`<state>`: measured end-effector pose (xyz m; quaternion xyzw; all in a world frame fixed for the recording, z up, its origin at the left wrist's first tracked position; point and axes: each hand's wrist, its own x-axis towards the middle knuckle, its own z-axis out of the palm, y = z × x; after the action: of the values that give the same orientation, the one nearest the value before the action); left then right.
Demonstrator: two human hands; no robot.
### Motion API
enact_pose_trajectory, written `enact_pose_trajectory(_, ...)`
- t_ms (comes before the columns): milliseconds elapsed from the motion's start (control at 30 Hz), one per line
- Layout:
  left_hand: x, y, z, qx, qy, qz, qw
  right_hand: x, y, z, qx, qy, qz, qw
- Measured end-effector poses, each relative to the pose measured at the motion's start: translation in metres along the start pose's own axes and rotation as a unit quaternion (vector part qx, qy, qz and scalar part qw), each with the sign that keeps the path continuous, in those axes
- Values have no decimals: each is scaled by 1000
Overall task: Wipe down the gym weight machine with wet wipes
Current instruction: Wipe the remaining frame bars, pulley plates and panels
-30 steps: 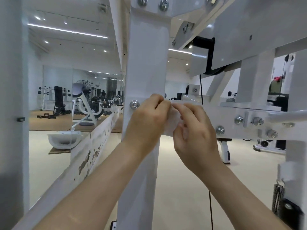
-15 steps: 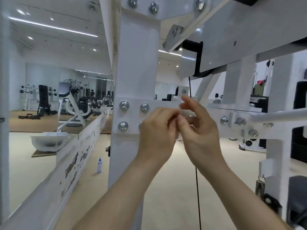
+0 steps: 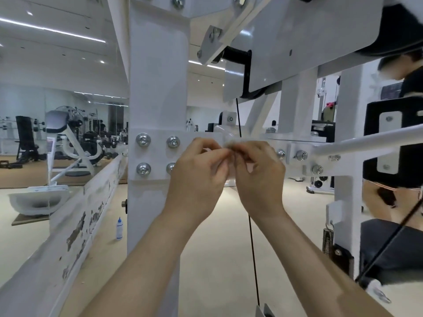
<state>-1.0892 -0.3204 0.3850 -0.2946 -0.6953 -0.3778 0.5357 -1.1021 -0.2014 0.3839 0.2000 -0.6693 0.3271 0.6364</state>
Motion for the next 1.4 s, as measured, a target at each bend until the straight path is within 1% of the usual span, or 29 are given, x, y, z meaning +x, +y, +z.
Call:
enact_pose_trajectory(67, -6, -2, 3, 51, -20, 30, 998, -16, 5, 1, -70, -8, -43, 997)
enact_pose_trajectory(100, -7, -4, 4, 70, -24, 37, 997, -20, 7, 1, -85, -19, -61, 994)
enact_pose_trajectory(167, -7, -8, 3, 76, -22, 36, 996, -19, 8, 0, -73, -58, -47, 995)
enact_pose_trajectory(233, -4, -7, 2, 55, -17, 28, 998, -12, 7, -1, -41, -83, -23, 995)
enact_pose_trajectory(300, 1, -2, 1, 25, -7, 15, 1000, -6, 5, 1, -19, -72, -28, 997)
enact_pose_trajectory(367, 3, 1, 1, 7, 2, 4, 1000, -1, 2, 5, -13, -43, -33, 998)
enact_pose_trajectory(433, 2, 2, 4, 11, 4, 16, 1000, 5, 7, 3, -13, -8, -34, 999)
enact_pose_trajectory(500, -2, 0, 6, 67, -6, 57, 996, 14, 22, -3, -34, 36, -26, 998)
enact_pose_trajectory(600, -6, -2, 10, 164, -29, 123, 978, 21, 55, -18, -100, 45, 2, 994)
enact_pose_trajectory(667, -4, -2, 15, 193, -42, 152, 968, 17, 65, -25, -126, 67, 18, 990)
enact_pose_trajectory(700, -3, -1, 19, 202, -46, 157, 966, 13, 62, -23, -128, 75, 11, 989)
enact_pose_trajectory(733, -2, 0, 22, 206, -47, 157, 965, 8, 54, -18, -128, 70, -8, 989)
enact_pose_trajectory(833, 0, 1, 28, 200, -32, 141, 969, -13, 31, -2, -78, 1, -64, 995)
enact_pose_trajectory(900, -4, -2, 28, 205, -38, 142, 968, -11, 44, -9, -79, -3, -89, 993)
enact_pose_trajectory(933, -7, -4, 28, 214, -49, 148, 964, -9, 55, -16, -99, 8, -85, 991)
enact_pose_trajectory(1000, -10, -6, 31, 255, -79, 168, 949, -3, 71, -27, -129, 44, -48, 989)
enact_pose_trajectory(1067, -10, -4, 36, 306, -101, 177, 930, -6, 67, -24, -124, 59, -27, 990)
enact_pose_trajectory(1200, -6, 9, 47, 367, -120, 189, 903, -22, 53, -14, -78, 16, -86, 993)
enact_pose_trajectory(1233, -4, 11, 48, 372, -127, 198, 898, -21, 57, -17, -70, 15, -87, 994)
enact_pose_trajectory(1333, -2, 6, 48, 388, -151, 230, 880, -22, 75, -28, -77, 45, -47, 995)
enact_pose_trajectory(1400, -3, 0, 44, 424, -174, 250, 853, -28, 99, -38, -105, 72, -7, 992)
